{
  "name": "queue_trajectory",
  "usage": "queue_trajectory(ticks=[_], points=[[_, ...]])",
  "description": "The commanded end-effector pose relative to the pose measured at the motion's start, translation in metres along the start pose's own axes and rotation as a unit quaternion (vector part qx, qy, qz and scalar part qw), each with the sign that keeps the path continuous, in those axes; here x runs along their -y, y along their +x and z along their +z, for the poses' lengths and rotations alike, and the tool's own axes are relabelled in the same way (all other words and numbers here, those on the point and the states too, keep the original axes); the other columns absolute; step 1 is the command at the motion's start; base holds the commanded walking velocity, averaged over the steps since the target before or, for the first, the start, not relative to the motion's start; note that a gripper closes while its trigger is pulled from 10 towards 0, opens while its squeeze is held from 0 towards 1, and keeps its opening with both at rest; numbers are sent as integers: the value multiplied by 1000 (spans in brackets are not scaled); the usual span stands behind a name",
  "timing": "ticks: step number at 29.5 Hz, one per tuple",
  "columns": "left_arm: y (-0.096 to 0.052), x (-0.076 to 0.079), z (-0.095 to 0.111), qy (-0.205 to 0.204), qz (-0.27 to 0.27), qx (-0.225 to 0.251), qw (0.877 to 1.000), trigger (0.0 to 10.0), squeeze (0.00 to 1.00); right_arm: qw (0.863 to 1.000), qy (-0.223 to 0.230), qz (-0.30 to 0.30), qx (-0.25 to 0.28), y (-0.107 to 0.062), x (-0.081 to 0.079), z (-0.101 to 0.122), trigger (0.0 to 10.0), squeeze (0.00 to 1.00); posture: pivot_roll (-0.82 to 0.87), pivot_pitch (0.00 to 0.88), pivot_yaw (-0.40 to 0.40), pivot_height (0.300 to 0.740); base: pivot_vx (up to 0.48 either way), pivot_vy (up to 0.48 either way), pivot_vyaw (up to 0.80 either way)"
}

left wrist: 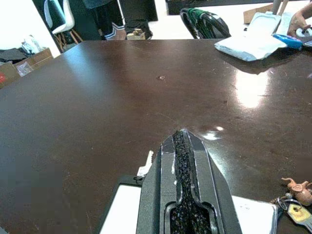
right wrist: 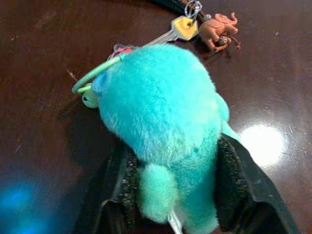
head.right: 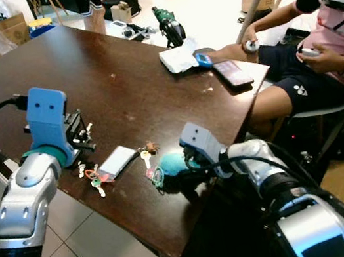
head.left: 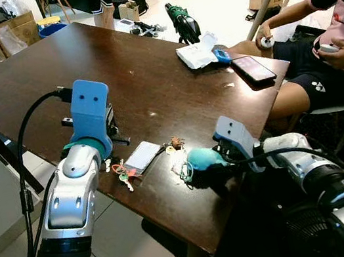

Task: Hang keys on a hook

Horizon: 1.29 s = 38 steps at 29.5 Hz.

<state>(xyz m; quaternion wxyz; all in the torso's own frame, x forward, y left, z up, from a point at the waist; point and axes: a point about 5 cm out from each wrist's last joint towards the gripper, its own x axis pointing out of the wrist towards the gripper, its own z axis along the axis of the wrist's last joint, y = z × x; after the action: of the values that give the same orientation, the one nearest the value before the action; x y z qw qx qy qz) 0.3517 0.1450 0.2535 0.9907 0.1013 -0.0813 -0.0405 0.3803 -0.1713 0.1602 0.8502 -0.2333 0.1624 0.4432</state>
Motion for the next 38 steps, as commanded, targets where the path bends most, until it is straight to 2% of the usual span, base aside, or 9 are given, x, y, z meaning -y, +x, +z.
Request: queue_trajectory(ticks=[1, 20, 23, 25, 26, 27, 28, 35, 38], points=[[-2, 0, -6, -1, 0, -12, 1000, 10000, 0, 999, 28, 5, -30, 4, -8, -19, 0, 0, 102, 138, 69, 740, 0, 0, 0], [3, -6, 0, 9, 17, 8, 1000, 10000, 0, 986, 57, -148, 46, -1, 9, -10, 0, 0, 98, 87, 63, 740, 0, 0, 0], [1, -21, 9, 18, 46, 21, 999, 10000, 0, 949, 111, -216, 201, -3, 20, 29, 0, 0, 106, 86, 68, 740, 0, 0, 0], [1, -24, 10, 20, 53, 23, 998, 10000, 0, 940, 119, -224, 228, -4, 21, 36, 0, 0, 106, 86, 68, 740, 0, 0, 0], [-1, -30, 11, 28, 65, 26, 997, 10000, 0, 922, 129, -251, 267, -7, 22, 46, 10000, 0, 99, 71, 71, 740, 0, 0, 0], [-3, -37, 11, 37, 80, 29, 996, 10000, 0, 891, 147, -291, 317, -11, 21, 57, 10000, 0, 96, 65, 73, 740, 0, 0, 0], [-4, -38, 11, 39, 83, 30, 995, 10000, 0, 880, 154, -305, 330, -12, 20, 60, 10000, 0, 96, 65, 73, 740, 0, 0, 0], [-4, -33, 12, 42, 75, 36, 996, 10000, 0, 862, 180, -327, 342, -10, 13, 59, 10000, 0, 84, 50, 70, 740, 0, 0, 0], [-6, -28, 10, 38, 59, 39, 997, 10000, 0, 840, 236, -348, 342, -7, 11, 51, 10000, 0, 78, 44, 68, 740, 0, 0, 0]])
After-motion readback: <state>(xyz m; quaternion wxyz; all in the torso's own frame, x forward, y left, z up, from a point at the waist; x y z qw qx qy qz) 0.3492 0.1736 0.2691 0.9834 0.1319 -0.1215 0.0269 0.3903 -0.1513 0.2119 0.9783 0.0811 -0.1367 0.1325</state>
